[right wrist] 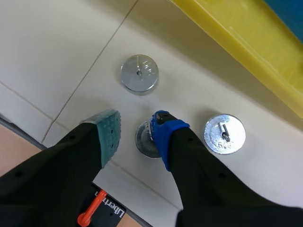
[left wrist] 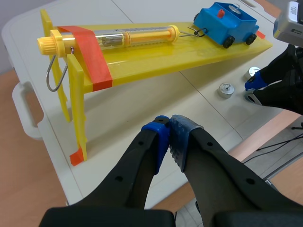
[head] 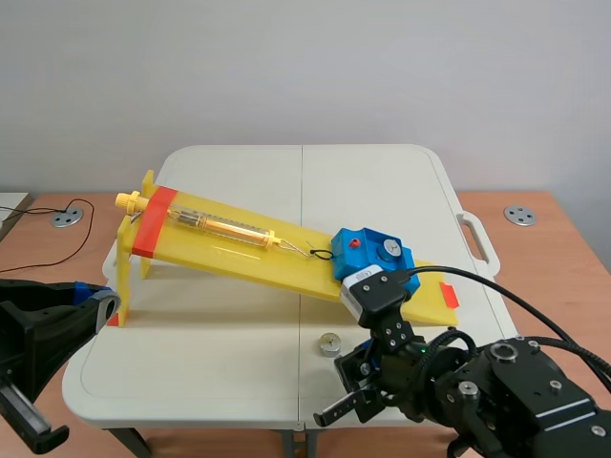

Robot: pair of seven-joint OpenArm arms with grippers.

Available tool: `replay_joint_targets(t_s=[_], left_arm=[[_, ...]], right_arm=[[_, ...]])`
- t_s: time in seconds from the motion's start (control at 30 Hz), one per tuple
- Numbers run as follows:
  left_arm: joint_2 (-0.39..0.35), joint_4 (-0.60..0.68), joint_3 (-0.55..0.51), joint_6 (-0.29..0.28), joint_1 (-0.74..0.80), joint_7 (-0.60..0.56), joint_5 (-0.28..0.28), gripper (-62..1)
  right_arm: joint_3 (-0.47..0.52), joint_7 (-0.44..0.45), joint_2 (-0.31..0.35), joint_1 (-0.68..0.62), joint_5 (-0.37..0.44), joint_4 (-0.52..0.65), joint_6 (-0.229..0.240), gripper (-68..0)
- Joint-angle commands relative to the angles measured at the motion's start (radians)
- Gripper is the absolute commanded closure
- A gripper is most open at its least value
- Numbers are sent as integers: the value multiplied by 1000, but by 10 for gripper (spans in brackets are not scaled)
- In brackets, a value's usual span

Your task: Place the four metal weights on the blue cart on the ramp.

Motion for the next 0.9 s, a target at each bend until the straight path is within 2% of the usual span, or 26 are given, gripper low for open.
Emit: replay_joint_targets(t_s=[0.0, 0.17, 0.37, 0.6, 0.7, 0.87], left_arm=[[3, 65, -13, -25, -19, -103, -77, -29], [3, 65, -13, -25, -19, -103, -77, -29], [3, 65, -13, -25, -19, -103, -77, -29], [3, 65, -13, -25, -19, -103, -77, -29], [2, 65, -13, -25, -19, -103, -77, -29], [2, 65, -13, -25, -19, -103, -77, -29]], right_arm=[[-3, 37, 3, 72, 22, 3, -34, -151], [-3, 19, 3, 72, 2, -22, -58, -92], [-3, 7, 3, 72, -23, -32, -60, -11], [-3, 8, 6, 72, -23, -23, -59, -7], [-3, 8, 24, 58, -14, 23, -55, -7], [-3, -3, 84, -1, 26, 171, -55, -7]])
